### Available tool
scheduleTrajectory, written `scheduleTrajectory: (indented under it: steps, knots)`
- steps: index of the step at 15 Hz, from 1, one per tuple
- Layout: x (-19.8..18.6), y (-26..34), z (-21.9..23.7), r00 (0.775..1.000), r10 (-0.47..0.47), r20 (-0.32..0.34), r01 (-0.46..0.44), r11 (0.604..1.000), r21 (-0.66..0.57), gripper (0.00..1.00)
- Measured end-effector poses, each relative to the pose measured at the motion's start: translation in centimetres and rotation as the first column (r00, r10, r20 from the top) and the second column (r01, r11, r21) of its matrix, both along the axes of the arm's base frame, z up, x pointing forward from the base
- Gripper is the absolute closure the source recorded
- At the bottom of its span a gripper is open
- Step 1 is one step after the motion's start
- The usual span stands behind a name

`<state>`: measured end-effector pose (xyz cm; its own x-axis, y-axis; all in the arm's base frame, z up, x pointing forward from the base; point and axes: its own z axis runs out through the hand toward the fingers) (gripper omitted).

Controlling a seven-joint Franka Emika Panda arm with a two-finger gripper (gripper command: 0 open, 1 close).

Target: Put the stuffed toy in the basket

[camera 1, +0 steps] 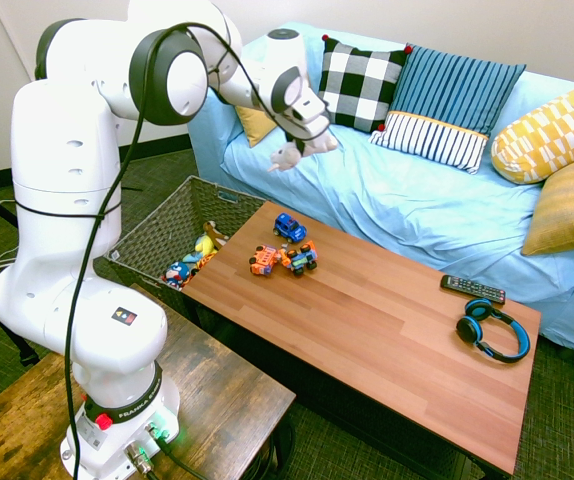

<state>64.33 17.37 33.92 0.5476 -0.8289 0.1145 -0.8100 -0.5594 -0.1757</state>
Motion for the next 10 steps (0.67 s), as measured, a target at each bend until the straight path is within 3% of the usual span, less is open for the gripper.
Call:
scheduleTrajectory:
  steps: [5, 10]
  knots:
    - [-5.3, 15.5, -8.2, 0.993, 0.106, -0.053, -0.107, 0.994, -0.005, 1.00]
    - [-7.3, 21.0, -16.7, 0.983, 0.148, -0.109, -0.151, 0.988, -0.017, 1.00]
